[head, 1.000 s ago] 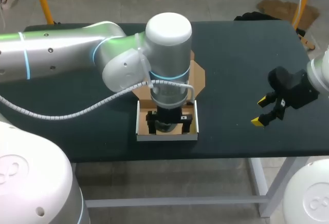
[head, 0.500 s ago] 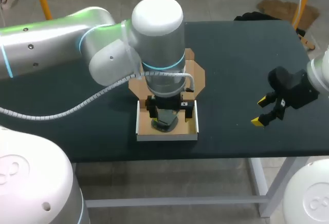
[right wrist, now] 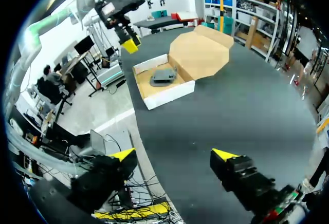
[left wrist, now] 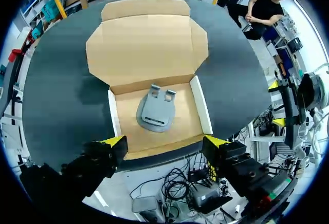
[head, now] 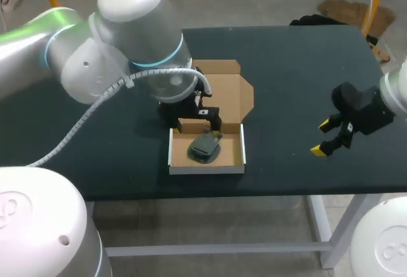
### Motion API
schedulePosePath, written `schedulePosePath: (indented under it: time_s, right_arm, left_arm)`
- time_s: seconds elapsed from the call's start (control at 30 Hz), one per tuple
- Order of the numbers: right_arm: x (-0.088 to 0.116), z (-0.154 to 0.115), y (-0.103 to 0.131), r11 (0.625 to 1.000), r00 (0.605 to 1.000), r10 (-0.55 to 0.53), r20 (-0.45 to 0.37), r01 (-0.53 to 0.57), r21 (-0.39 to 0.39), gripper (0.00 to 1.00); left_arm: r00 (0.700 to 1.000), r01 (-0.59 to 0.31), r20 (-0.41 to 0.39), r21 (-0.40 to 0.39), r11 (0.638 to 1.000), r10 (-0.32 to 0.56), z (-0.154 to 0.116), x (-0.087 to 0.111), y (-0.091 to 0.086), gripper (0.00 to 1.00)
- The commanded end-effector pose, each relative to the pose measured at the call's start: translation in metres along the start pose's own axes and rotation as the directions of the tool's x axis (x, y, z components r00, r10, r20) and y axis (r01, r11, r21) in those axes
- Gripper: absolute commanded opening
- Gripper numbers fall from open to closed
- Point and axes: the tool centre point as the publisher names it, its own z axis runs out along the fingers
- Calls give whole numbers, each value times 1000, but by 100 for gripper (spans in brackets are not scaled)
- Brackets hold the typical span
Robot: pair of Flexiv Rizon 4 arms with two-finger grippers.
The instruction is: Assemble the packaging by folding the flat box into shape, placing the metal phone stand inside, and closing the box properly
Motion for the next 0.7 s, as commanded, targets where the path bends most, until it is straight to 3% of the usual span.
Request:
schedulePosePath:
  time_s: [0.03,0.43,0.7]
  right_arm:
    - [0,-1,0,1000,1000,0,-3,0,-2,100]
    - [0,-1,0,1000,1000,0,-3,0,-2,100]
    - [0,-1,0,1000,1000,0,-3,0,-2,100]
  left_arm:
    - [994,-27,-108,15,1000,28,-20,-20,4,100]
    - [964,-149,-210,85,985,164,-49,-51,-10,100]
    - [964,-149,-210,85,985,164,-49,-51,-10,100]
